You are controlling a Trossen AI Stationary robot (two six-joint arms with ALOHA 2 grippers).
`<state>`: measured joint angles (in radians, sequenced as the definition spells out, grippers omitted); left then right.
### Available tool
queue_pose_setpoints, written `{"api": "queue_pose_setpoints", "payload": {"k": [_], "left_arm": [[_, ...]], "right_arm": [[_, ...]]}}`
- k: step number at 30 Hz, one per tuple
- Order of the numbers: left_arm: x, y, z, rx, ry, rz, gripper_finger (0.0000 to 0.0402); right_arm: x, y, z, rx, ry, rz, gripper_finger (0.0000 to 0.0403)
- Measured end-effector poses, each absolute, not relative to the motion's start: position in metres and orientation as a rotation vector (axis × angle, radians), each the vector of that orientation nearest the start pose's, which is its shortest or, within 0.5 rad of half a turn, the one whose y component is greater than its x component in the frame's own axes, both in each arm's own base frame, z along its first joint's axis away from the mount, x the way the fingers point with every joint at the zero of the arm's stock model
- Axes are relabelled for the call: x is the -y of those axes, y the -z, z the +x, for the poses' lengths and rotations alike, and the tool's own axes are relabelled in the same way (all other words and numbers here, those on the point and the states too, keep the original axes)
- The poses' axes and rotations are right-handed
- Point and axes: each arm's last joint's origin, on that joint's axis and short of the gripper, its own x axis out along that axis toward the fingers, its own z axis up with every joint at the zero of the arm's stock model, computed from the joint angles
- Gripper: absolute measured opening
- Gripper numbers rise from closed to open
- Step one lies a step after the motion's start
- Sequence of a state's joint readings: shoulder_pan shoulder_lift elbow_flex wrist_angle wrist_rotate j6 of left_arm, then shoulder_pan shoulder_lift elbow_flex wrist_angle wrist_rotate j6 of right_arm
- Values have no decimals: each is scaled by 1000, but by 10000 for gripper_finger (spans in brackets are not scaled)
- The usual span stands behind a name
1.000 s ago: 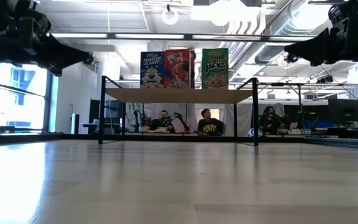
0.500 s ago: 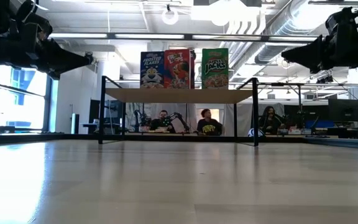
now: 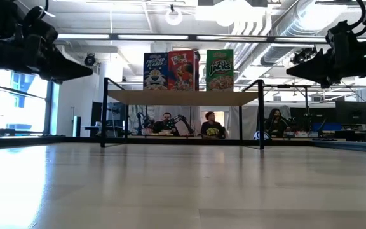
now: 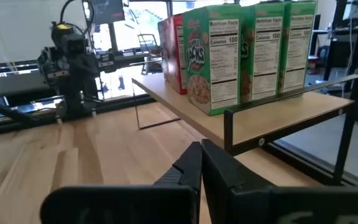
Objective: Stack cereal on shelf
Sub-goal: Return to Home Position
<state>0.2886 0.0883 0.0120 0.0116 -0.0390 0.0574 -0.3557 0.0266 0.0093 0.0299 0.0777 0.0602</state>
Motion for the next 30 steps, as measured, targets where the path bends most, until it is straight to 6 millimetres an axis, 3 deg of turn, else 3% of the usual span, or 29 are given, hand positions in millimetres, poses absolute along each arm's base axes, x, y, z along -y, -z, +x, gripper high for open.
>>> {"api": "queue_pose_setpoints", "payload": {"k": [10,30], "left_arm": [[-31,-157,101,-116,-329,-64,1],[-31,-157,101,-115,-329,-64,1]], "right_arm": [[36,-167,92,27,431,68,0],[36,-167,92,27,431,68,0]]}}
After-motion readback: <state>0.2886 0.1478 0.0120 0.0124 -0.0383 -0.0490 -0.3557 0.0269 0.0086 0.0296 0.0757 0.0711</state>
